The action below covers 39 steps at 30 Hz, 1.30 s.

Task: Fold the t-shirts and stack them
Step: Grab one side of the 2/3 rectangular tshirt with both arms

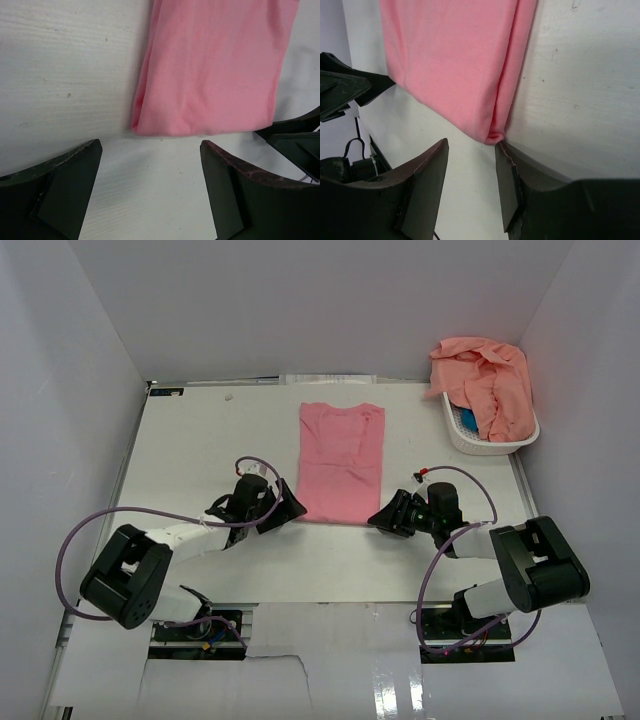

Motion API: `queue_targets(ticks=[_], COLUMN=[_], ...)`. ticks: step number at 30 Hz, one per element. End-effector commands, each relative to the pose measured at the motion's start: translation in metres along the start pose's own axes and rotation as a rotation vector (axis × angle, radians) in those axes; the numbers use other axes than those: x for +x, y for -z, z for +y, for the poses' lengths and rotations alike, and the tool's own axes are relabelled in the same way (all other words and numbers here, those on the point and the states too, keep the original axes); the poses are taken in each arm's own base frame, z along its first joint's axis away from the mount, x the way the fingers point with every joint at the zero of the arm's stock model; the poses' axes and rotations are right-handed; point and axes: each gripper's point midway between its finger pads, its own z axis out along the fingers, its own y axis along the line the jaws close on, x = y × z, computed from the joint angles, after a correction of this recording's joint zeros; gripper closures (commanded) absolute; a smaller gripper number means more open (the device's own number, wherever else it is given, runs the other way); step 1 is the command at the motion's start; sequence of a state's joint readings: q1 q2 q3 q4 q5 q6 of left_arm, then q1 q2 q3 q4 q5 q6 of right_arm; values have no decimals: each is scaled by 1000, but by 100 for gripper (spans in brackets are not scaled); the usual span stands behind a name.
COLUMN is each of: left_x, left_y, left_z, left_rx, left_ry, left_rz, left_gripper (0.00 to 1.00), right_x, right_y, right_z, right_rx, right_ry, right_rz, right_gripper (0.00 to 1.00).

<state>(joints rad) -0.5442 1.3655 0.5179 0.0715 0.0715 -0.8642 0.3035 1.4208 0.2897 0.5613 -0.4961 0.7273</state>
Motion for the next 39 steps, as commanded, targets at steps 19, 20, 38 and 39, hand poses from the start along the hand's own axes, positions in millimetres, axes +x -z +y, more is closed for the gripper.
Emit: queue_targets(ticks=[19, 20, 38, 39], left_x=[25, 25, 28, 28], left_y=[-13, -13, -17, -18], left_z=[22, 22, 28, 29], left_rx=[-53, -54, -77, -82], left_ry=[24, 24, 26, 23], left_rz=[94, 94, 102, 104], left_gripper=[12, 12, 19, 19], right_x=[26, 27, 33, 33], right_y=[5, 6, -4, -5], right_z=[-46, -46, -56, -57], right_rx=[206, 205, 228, 229], right_ry=[-41, -42, -73, -70], right_rz=[54, 52, 88, 90], right_gripper=[37, 37, 70, 77])
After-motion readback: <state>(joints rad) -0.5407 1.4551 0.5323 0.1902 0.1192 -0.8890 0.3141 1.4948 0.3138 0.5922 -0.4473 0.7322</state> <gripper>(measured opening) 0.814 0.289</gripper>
